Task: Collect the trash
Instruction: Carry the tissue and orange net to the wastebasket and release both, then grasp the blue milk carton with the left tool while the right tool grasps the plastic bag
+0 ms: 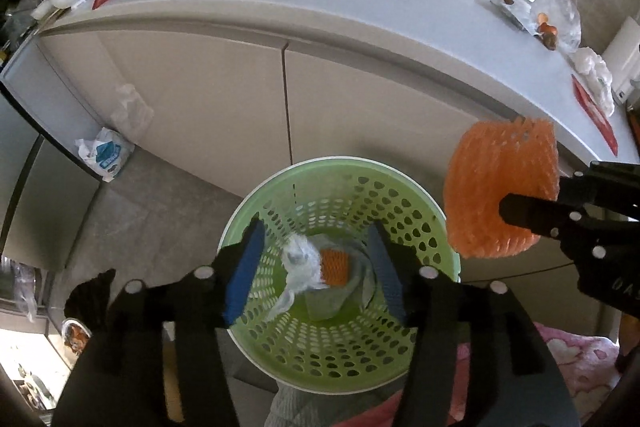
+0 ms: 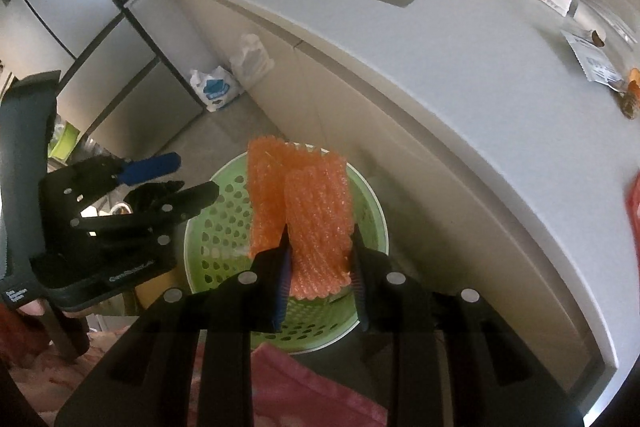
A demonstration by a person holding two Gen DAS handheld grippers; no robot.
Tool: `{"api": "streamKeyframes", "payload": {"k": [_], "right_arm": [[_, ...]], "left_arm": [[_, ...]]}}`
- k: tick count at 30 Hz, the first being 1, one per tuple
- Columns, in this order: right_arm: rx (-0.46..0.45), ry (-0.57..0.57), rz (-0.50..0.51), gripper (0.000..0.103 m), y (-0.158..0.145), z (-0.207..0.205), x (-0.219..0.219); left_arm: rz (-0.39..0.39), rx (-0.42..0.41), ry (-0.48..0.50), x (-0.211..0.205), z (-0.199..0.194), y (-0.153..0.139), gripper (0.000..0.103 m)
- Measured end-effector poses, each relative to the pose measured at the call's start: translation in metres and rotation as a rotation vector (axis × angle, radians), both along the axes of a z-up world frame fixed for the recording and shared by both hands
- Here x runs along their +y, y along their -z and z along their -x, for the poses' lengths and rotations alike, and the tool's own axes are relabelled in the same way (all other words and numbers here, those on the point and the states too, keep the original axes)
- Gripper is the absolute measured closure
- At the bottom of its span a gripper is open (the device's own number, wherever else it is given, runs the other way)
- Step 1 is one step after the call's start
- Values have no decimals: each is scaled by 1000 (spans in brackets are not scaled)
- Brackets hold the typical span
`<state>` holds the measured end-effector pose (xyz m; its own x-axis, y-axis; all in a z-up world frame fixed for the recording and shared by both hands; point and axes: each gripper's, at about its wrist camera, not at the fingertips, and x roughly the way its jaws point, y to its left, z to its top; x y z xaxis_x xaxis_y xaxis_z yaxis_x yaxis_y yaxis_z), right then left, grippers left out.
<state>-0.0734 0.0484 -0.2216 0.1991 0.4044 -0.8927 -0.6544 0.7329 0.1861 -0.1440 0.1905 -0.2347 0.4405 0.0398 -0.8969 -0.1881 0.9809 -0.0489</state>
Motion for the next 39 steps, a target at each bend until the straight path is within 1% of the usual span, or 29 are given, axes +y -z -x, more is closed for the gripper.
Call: {"api": "streamKeyframes", "payload": {"k": [3,6,9,12,13,15,17,19,22,26,27,28,31,32,34,36,37,39], "right_arm": [[4,-4,4,75,2,-2,1],[18,-9,8,75,7,-3,2],[36,-33,10,75,12,-5,7],[48,-73,14,72,15,0,15],[50,-87,17,65,16,1,17],[43,-99,21,55,16,4,19],[31,-104,24,50,13,5,20],[23,-98,17,41,10,4,19],[24,-70,1,35,8,0,14],[32,-33,-27,32,2,-5,5],[28,-16,-38,28,-2,-7,1],[23,-1,-46,22,-6,-8,-3],[-28,75,-76,11,-22,-17,-22],[-50,106,-82,10,-28,-21,-33],[-84,162,-87,6,-38,-31,-52],[-118,223,-90,3,-45,-38,-74],[-136,263,-89,3,-47,-44,-88],[-156,316,-80,2,-49,-52,-108]], "left_arm": [[-10,-2,-2,1,1,-3,45],[-24,-13,-12,5,3,-9,39],[-49,-27,-34,12,6,-15,34],[-63,-40,-65,21,8,-22,32],[-63,-43,-75,24,9,-24,31],[-63,-47,-90,28,9,-27,31],[-65,-51,-96,29,8,-29,31],[-65,-55,-95,28,8,-31,31],[-70,-58,-84,23,6,-33,29],[-75,-74,-56,13,0,-41,26],[-74,-82,-43,9,-3,-45,25],[-73,-88,-35,6,-4,-47,22],[-69,-114,9,-9,-15,-58,17],[-66,-119,33,-16,-21,-61,14],[-60,-129,67,-28,-31,-66,11],[-43,-145,114,-43,-45,-74,10],[-37,-147,126,-48,-49,-75,8],[-23,-161,161,-62,-63,-81,8]]}}
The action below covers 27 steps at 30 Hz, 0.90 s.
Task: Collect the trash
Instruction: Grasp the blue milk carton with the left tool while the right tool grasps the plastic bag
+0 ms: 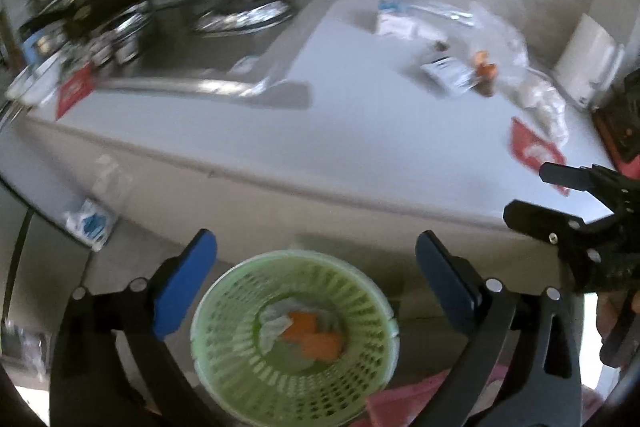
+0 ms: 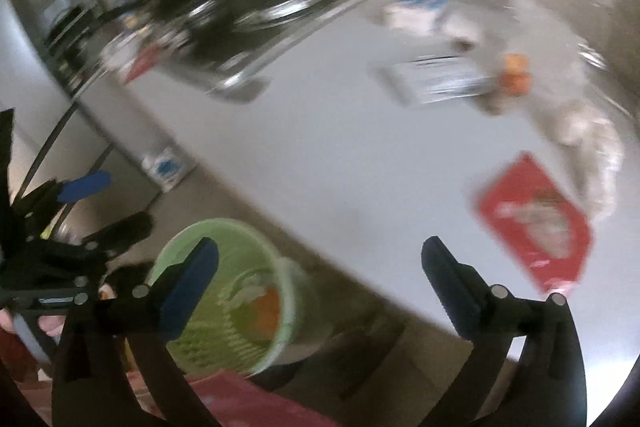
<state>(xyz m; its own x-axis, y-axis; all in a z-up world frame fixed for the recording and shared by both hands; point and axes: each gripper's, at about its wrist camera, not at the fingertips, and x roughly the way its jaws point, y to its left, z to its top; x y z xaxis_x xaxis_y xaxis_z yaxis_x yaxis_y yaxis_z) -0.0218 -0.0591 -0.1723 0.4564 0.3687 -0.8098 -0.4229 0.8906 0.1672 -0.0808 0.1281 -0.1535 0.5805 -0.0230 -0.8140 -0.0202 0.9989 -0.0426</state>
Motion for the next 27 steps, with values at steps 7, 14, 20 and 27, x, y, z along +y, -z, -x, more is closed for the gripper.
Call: {"api": "streamKeyframes", "payload": {"k": [7,14,20,27], "right_arm": [[-39,185,35,2,-3,-39,-79],[-75,331,70,2,0,-88,-146],[-71,408,52,2,10,-124,-188],[-71,436,44,2,16,-149,-204]], "left_arm": [[-15,-32,94,-54,-60,-13,8],[-24,-52,170,-100,-122,-15,8],[-22,-24,208,-133,-173,0,8],[8,-13,184,-137,-234,3,8]]}}
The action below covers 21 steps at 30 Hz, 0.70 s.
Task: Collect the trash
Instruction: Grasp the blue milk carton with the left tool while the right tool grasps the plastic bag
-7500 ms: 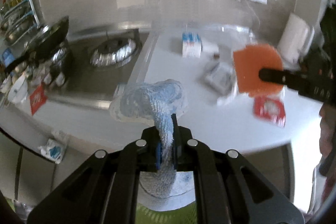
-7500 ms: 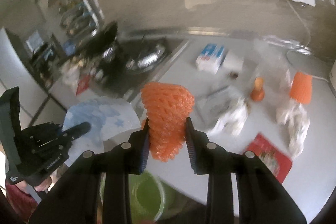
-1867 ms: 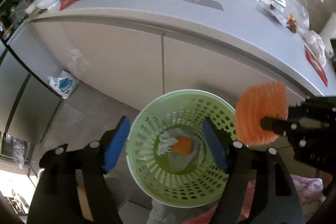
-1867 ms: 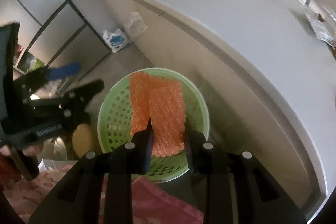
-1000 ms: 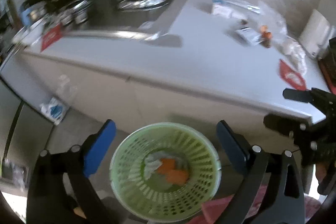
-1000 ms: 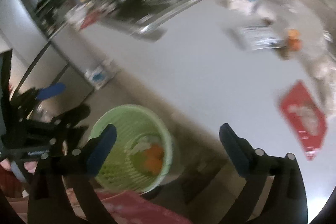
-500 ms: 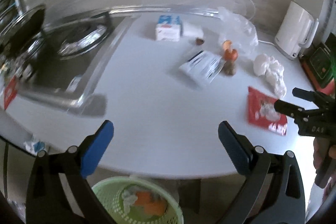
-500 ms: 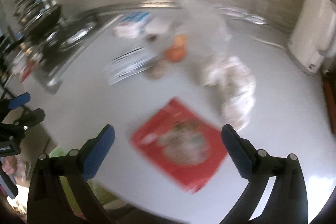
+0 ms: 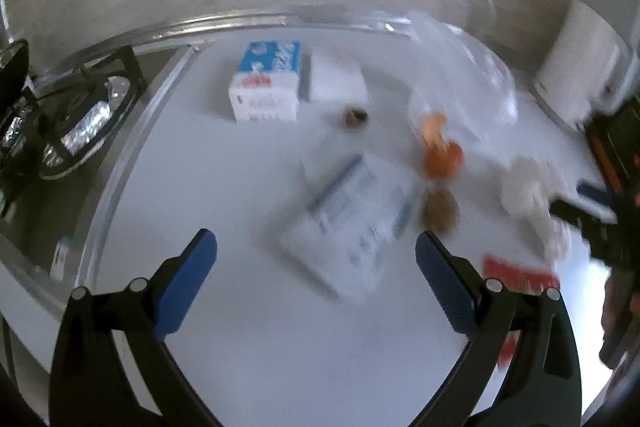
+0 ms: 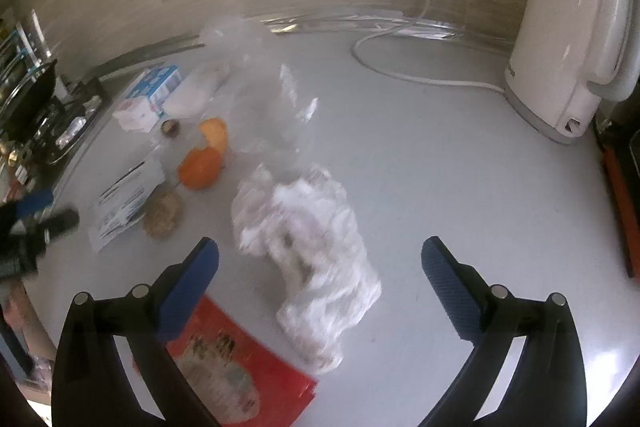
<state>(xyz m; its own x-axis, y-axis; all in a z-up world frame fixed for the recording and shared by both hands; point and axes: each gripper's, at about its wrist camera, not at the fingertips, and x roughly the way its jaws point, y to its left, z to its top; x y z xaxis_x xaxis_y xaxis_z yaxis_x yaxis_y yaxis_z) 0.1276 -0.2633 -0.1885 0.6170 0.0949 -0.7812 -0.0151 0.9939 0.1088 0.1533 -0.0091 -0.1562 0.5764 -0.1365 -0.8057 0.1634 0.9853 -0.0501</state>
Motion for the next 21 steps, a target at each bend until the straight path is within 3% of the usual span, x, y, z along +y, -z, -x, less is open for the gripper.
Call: {"api": "streamKeyframes", "payload": {"k": [5,11,15,20,21], "right_arm": [[4,10,7,2,3,-17,-4],[-54,-15,-13,3,-21,-52,-1],[-76,-58,-39,3,-31,-90,9],[-46,-101,-32,4,-21,-137,26],[-40,-105,-18,13,-19,-143,29]], "left_arm": [[-1,-15,-77,14,-70,-4,8],[-33,8,-127,20,-142,9,8],[-47,34,-127,19,-169,20,8],[-83,54,-89,14,-184,33,10],[-85,59,-79,13,-185,35,14]]}}
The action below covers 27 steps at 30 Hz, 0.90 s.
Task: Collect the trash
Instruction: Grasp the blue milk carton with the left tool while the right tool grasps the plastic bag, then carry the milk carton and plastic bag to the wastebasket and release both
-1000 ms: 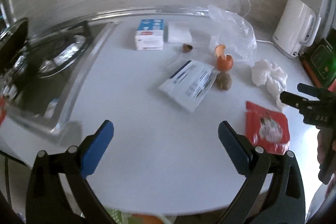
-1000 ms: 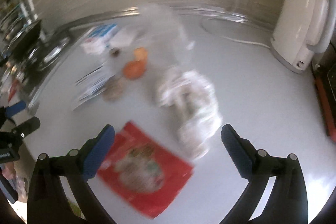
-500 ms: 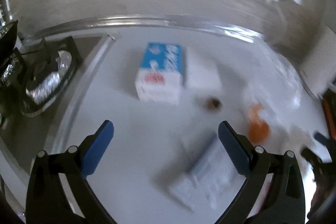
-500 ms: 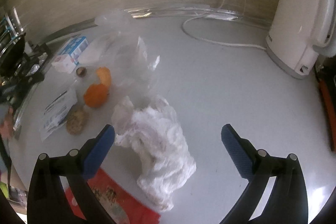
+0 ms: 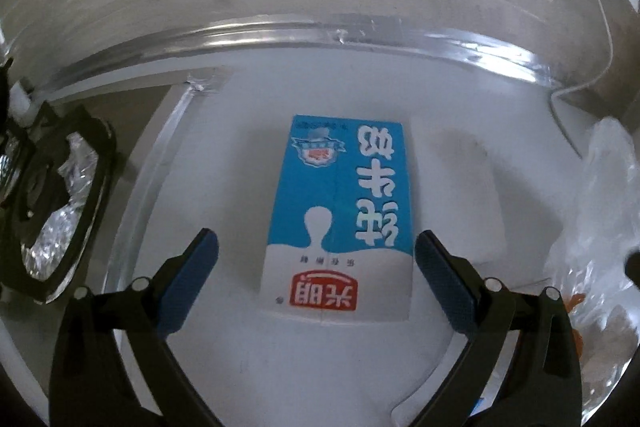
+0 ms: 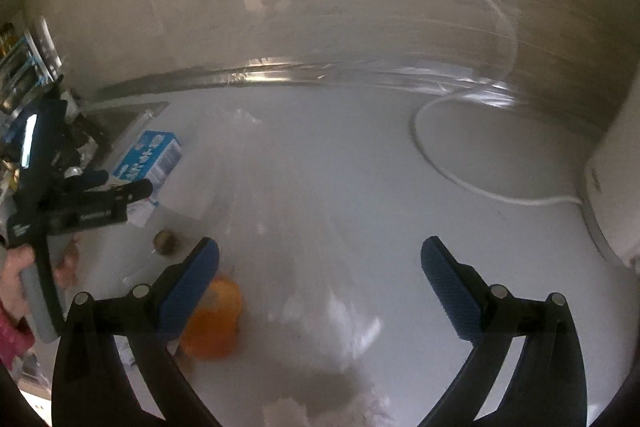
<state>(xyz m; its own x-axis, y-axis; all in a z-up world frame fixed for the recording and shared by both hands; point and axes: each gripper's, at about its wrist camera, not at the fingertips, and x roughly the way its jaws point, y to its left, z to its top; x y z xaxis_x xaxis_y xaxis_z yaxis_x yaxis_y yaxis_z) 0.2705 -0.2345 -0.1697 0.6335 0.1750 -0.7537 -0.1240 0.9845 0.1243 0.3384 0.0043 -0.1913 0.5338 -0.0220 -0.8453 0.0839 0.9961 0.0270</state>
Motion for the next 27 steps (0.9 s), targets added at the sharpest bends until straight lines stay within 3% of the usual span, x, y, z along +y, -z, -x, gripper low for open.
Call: {"api": "streamKeyframes", "payload": {"k": [1,2,3,4,5,10,16,23,27], "right_arm": [[13,-12,12,31,2,-6,3],[35,-24,21,42,4,-10,6],[53,-29,21,65,6,-12,8],[69,-36,9,82,8,-14,9],[71,-37,1,86,7,-14,11],[-5,-39,5,92,-11,-3,16],[-91,-35,-3,92,-48,10,21],[-206,-38,8,92,-99,49,37],[-242,-33,11,92,-124,70,45]], "left_arm": [[1,6,5,0,-1,2,25],[12,22,17,-1,-2,5,39],[17,30,21,-1,-3,7,39],[18,24,20,-2,-3,7,40],[12,19,23,-2,-3,8,40],[5,-33,40,-2,8,-5,41],[10,-128,53,6,42,-52,41],[30,-212,27,29,113,-108,40],[14,-239,18,39,153,-124,40]]}}
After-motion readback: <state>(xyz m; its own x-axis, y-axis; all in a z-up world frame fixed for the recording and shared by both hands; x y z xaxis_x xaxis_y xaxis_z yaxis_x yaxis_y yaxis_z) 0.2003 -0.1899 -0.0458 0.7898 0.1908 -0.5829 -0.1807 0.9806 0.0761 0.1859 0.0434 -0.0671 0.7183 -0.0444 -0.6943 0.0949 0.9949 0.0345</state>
